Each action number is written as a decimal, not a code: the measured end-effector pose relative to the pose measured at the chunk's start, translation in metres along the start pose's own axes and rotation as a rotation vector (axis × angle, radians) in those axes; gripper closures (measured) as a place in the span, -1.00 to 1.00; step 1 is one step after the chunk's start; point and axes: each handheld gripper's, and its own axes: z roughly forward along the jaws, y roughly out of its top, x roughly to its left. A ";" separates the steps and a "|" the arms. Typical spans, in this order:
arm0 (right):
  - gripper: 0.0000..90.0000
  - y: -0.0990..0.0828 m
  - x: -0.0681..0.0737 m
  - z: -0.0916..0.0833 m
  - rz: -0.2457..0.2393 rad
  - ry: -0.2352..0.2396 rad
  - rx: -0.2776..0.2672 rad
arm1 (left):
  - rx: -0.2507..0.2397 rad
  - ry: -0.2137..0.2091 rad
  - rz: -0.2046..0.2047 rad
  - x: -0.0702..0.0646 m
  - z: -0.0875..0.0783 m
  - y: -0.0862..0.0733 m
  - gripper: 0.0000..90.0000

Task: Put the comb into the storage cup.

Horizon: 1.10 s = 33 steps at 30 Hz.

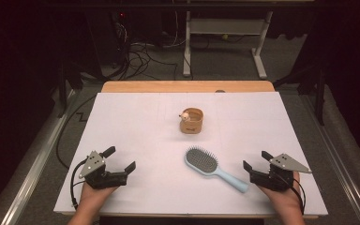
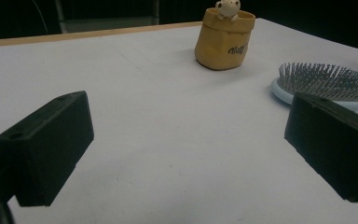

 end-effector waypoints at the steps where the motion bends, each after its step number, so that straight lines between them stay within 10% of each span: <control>1: -0.64 0.000 0.000 0.000 0.000 -0.003 -0.003 | 0.001 0.000 0.002 0.000 0.000 0.000 -0.96; 14: -0.99 0.001 0.000 0.000 0.009 0.005 -0.029 | -0.007 0.006 0.001 0.000 0.000 0.000 -0.96; 33: -0.99 0.003 0.005 -0.001 -0.018 0.032 -0.048 | -0.009 0.004 -0.006 0.001 0.000 -0.001 -0.96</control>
